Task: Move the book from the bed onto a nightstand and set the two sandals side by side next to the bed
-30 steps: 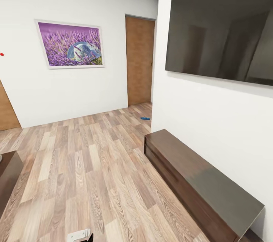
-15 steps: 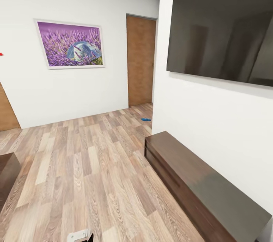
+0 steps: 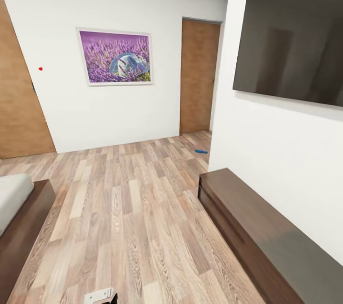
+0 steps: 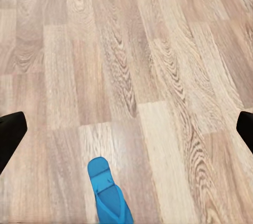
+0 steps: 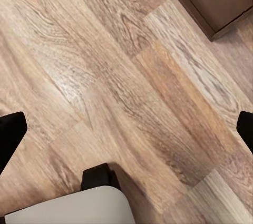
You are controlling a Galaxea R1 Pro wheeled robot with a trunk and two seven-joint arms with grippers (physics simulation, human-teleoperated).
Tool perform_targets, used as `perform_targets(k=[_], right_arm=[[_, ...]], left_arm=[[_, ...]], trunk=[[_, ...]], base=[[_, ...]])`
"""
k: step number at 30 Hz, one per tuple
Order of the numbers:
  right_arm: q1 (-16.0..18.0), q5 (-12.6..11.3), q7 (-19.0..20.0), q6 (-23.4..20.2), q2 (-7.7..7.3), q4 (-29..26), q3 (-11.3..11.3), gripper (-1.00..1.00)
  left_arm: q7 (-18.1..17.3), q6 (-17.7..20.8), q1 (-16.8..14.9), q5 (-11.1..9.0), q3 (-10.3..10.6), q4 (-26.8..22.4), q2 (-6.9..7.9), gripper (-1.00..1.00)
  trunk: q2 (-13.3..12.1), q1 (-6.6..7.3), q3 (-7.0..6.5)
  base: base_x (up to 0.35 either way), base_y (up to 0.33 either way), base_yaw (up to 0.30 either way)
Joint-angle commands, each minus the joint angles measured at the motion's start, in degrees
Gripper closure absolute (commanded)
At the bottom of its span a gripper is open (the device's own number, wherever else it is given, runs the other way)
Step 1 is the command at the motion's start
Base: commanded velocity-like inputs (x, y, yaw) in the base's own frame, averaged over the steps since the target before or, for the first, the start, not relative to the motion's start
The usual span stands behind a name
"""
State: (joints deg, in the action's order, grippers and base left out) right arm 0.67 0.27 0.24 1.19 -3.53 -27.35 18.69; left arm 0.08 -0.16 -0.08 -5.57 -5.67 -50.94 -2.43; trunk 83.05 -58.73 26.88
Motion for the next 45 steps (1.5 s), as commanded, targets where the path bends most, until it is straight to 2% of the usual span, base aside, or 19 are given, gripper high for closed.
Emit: perform_targets(k=[1, 15, 20, 37, 45], right_arm=[[0.03, 0.05, 0.03, 0.12, 0.02, 0.02, 0.13, -1.0], [0.03, 0.25, 0.03, 0.12, 0.02, 0.03, 0.13, -1.0], [0.03, 0.34, 0.02, 0.12, 0.02, 0.02, 0.12, -1.0], [0.03, 0.35, 0.03, 0.12, 0.02, 0.02, 0.11, -1.0], [0.03, 0.35, 0.03, 0.12, 0.02, 0.05, 0.11, -1.0]], left_arm=[[0.01, -0.02, -0.01, -0.57, -0.04, -0.03, -0.03, -1.0], [0.06, 0.05, -0.01, -0.55, 0.02, 0.16, -0.03, -1.0], [0.09, -0.03, -0.01, -0.36, 0.11, 1.66, -0.03, -1.0], [0.1, -0.02, -0.01, -0.32, 0.14, 1.99, -0.12, -1.0], [0.1, -0.02, -0.01, -0.32, 0.14, 1.99, -0.12, -1.0]], trunk=[[0.03, 0.0, 0.05], [0.03, 0.0, 0.05], [0.03, 0.0, 0.05], [0.03, 0.0, 0.05], [0.03, 0.0, 0.05]], base=[[0.0, 0.0, 0.292], [0.04, -0.051, 0.284], [0.06, -0.087, 0.074], [0.003, -0.1, 0.009], [0.0, -0.001, 0.242]])
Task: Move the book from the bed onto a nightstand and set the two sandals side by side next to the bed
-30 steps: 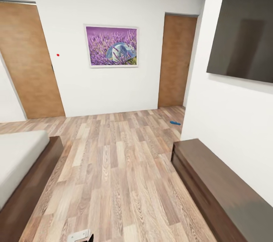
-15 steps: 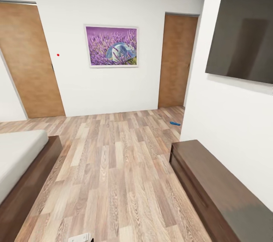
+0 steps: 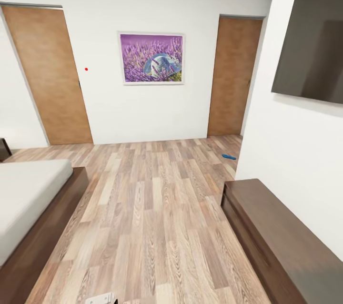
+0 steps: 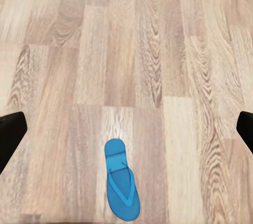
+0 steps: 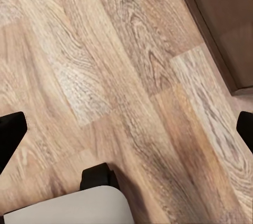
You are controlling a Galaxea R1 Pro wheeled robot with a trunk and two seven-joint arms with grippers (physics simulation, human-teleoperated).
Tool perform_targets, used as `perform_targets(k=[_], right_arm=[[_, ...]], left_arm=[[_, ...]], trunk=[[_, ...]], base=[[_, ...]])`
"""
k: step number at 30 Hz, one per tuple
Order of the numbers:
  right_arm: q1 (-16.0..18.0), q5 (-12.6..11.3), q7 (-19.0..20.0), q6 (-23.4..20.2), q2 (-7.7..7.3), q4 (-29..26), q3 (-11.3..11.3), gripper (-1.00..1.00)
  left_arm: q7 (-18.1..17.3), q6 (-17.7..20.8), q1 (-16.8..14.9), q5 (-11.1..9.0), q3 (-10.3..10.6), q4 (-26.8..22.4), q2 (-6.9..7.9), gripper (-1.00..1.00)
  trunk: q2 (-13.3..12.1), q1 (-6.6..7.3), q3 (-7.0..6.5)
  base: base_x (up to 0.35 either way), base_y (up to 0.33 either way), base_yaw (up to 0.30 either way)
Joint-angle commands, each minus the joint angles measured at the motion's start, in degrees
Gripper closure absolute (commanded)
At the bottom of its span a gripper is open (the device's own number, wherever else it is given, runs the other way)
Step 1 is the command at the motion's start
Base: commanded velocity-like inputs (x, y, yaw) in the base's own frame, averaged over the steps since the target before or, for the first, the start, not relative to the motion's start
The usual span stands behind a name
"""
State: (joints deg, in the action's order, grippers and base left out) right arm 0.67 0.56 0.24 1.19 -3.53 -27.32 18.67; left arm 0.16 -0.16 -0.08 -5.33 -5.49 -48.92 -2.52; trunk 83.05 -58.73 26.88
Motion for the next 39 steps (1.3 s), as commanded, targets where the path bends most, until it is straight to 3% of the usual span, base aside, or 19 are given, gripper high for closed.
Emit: perform_targets(k=[1, 17, 39], right_arm=[[0.03, 0.06, 0.03, 0.12, 0.02, 0.01, 0.14, -1.0], [0.03, 0.06, 0.02, 0.12, 0.02, 0.0, 0.14, -1.0], [0.03, 0.06, 0.03, 0.12, -0.04, -0.02, 0.14, -1.0]], left_arm=[[0.02, -0.02, -0.01, -0.56, -0.04, -0.03, -0.03, -1.0], [0.02, -0.02, -0.01, -0.56, -0.04, -0.03, -0.03, -1.0], [-0.03, -0.02, -0.01, -0.58, -0.08, -0.03, -0.01, -1.0]], trunk=[[0.03, 0.0, 0.05], [0.03, 0.0, 0.05], [0.03, 0.0, 0.05]], base=[[0.0, 0.0, 0.284], [0.008, -0.007, 0.283], [0.036, -0.033, 0.021]])
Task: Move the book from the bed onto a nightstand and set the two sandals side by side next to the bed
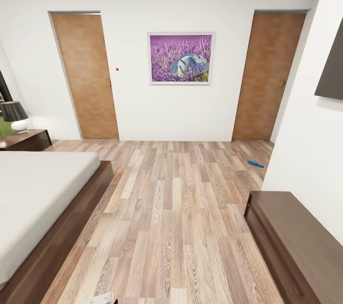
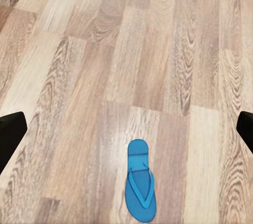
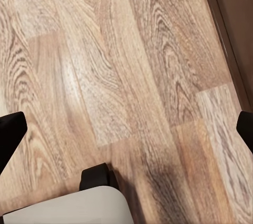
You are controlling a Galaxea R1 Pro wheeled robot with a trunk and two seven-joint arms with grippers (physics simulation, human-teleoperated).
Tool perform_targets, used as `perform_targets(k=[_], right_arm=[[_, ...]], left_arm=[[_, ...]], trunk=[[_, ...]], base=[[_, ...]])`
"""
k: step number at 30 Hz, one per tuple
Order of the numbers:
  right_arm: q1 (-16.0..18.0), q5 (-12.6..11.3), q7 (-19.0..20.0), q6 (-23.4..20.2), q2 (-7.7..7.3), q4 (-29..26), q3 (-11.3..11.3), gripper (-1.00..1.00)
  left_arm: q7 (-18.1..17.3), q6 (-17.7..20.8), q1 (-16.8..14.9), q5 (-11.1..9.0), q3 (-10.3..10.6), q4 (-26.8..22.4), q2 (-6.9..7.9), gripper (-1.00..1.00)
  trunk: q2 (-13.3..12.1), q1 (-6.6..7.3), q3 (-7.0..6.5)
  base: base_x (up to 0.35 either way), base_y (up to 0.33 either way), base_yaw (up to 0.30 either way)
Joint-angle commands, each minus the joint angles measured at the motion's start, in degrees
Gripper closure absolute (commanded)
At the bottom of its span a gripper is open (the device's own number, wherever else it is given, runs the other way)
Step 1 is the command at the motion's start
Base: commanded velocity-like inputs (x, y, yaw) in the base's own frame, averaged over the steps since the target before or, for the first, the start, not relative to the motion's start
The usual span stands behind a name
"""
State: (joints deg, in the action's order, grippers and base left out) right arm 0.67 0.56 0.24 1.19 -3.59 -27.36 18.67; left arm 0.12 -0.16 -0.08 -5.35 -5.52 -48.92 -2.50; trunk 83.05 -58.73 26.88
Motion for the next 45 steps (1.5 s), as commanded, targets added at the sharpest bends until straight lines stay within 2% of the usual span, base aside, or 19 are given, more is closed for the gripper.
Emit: perform_targets(k=[1, 11, 19, 24, 26, 27, 28, 29, 30, 32, 33, 35, 38, 41, 44, 45], right_arm=[[0.04, 0.06, 0.03, 0.12, 0.01, 0.03, 0.14, -1.0], [0.04, 0.06, 0.03, 0.12, -0.17, 0.04, 0.06, -1.0], [0.04, 0.06, 0.03, 0.12, -0.03, 0.03, 0.0, -1.0], [0.04, 0.06, 0.03, 0.12, -0.08, 0.02, 0.04, -1.0], [0.04, 0.06, 0.03, 0.12, -0.1, 0.02, 0.02, -1.0], [0.04, 0.06, 0.03, 0.12, -0.1, 0.04, 0.01, -1.0], [0.04, 0.06, 0.03, 0.12, -0.1, 0.05, -0.01, -1.0], [0.04, 0.06, 0.03, 0.12, -0.1, 0.04, -0.01, -1.0], [0.04, 0.06, 0.03, 0.12, -0.1, 0.03, 0.01, -1.0], [0.04, 0.06, 0.03, 0.12, -0.1, 0.05, 0.02, -1.0], [0.04, 0.06, 0.03, 0.12, -0.1, 0.06, 0.03, -1.0], [0.04, 0.02, 0.03, 0.12, -0.12, 0.08, 0.06, -1.0], [0.04, 0.04, 0.03, 0.12, -0.16, 0.05, 0.07, -1.0], [0.04, 0.05, 0.03, 0.12, -0.23, 0.04, 0.06, -1.0], [0.04, -0.01, 0.06, 0.12, -0.33, 0.03, 0.1, -1.0], [0.04, -0.13, 0.08, 0.09, -0.37, 0.03, 0.11, -1.0]], left_arm=[[-0.01, -0.02, -0.01, -0.57, -0.06, -0.03, -0.01, -1.0], [-0.15, 0.06, -0.01, -0.53, -0.15, -0.43, 0.09, -1.0], [-0.05, 2.24, -0.09, -0.54, -0.19, -5.72, 0.18, -1.0], [0.0, 10.27, -0.65, -0.54, -0.19, -10.66, 0.17, -1.0], [0.0, 16.48, -1.89, -0.54, -0.14, -14.08, 0.05, -1.0], [-0.01, 18.24, -2.36, -0.54, -0.13, -14.96, 0.03, -1.0], [-0.03, 22.34, -3.61, -0.55, -0.09, -16.77, 0.0, -1.0], [-0.05, 24.18, -4.21, -0.57, -0.05, -17.54, -0.01, -1.0], [-0.09, 29.73, -6.32, -0.63, 0.24, -19.28, -0.06, -1.0], [-0.1, 33.1, -7.8, -0.69, 0.73, -19.88, -0.1, -1.0], [-0.11, 35.97, -9.13, -0.73, 1.48, -20.2, -0.15, -1.0], [-0.11, 39.25, -10.66, -0.79, 2.86, -20.43, -0.18, -1.0], [-0.12, 42.27, -12.01, -0.9, 4.21, -20.07, -0.17, -1.0], [-0.15, 44.38, -13.21, -0.92, 4.86, -16.94, 0.01, -1.0], [-0.19, 44.51, -13.66, -0.74, 5.04, -11.59, 0.2, -1.0], [-0.19, 43.79, -13.78, -0.64, 5.09, -8.11, 0.32, -1.0]], trunk=[[0.03, 0.0, 0.05], [0.03, 0.0, 0.05], [0.03, 0.0, 0.05], [0.03, 0.0, 0.05], [0.03, 0.0, 0.05], [0.03, 0.0, 0.05], [0.03, 0.0, 0.05], [0.03, 0.0, 0.05], [0.03, 0.0, 0.05], [0.03, 0.0, 0.05], [0.03, 0.0, 0.05], [0.03, 0.0, 0.05], [0.03, 0.0, 0.05], [0.03, 0.0, 0.05], [0.03, 0.0, 0.05], [0.03, 0.0, 0.05]], base=[[0.0, 0.0, 0.0], [0.0, 0.0, 0.0], [0.0, 0.0, 0.0], [0.0, 0.0, 0.0], [0.0, 0.0, 0.0], [0.0, 0.0, 0.0], [0.0, 0.0, 0.0], [0.0, 0.0, 0.0], [0.0, 0.0, 0.0], [0.0, 0.0, 0.0], [0.0, 0.0, 0.0], [0.0, 0.0, 0.0], [0.0, 0.0, 0.0], [0.0, 0.0, 0.0], [0.0, 0.0, 0.0], [0.0, 0.0, 0.0]])
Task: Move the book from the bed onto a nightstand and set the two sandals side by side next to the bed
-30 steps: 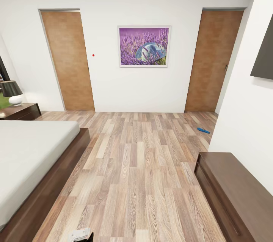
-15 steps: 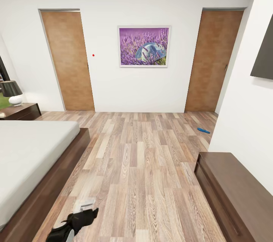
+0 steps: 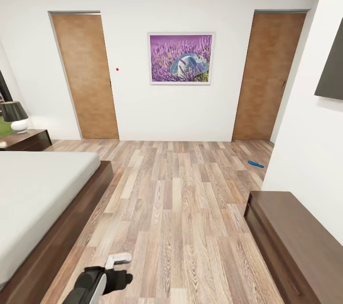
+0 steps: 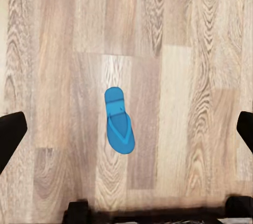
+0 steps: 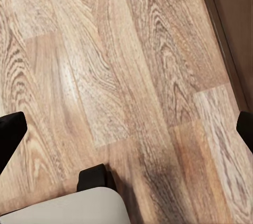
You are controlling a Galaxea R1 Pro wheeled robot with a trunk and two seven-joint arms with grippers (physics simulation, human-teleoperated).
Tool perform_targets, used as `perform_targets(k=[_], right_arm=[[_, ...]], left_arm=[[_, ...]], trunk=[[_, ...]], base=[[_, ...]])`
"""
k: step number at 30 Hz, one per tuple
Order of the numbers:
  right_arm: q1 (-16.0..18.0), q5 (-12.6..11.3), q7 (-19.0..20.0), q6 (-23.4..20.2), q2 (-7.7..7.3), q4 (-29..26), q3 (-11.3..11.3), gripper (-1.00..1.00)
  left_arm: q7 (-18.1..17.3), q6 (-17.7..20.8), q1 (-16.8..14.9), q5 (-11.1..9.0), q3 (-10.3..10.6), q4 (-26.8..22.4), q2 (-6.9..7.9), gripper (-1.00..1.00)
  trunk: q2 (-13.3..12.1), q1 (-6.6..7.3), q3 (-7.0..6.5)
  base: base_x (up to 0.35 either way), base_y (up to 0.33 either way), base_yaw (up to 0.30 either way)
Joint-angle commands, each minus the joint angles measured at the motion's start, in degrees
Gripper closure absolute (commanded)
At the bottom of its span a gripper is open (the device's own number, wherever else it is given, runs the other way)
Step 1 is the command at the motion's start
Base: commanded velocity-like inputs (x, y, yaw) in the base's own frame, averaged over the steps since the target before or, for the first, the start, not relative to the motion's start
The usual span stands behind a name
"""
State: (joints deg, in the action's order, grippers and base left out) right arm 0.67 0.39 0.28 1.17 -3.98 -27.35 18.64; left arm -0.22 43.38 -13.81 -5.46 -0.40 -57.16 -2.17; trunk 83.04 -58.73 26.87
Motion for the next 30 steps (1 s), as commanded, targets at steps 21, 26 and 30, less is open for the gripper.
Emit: perform_targets(k=[21, 26, 30], right_arm=[[0.04, -0.47, 6.65, -6.97, 0.02, -10.45, -0.07, -1.0], [0.59, -0.54, 6.94, -23.79, 0.91, -23.06, -0.35, -1.0], [5.55, -0.66, 7.07, -32.27, 3.97, -27.11, -0.71, -1.0]], left_arm=[[0.23, -17.41, -0.25, -0.72, -0.01, 16.27, 1.5, -1.0], [0.37, -17.45, -0.25, -0.72, -0.03, 16.28, 1.4, -1.0], [0.46, -17.4, -0.25, -0.87, -0.13, 16.27, 1.45, -1.0]], trunk=[[0.04, 0.0, 0.06], [0.04, 0.0, 0.06], [0.04, 0.0, 0.06]], base=[[0.0, 0.0, 0.0], [0.0, 0.0, 0.0], [0.0, 0.0, 0.0]])
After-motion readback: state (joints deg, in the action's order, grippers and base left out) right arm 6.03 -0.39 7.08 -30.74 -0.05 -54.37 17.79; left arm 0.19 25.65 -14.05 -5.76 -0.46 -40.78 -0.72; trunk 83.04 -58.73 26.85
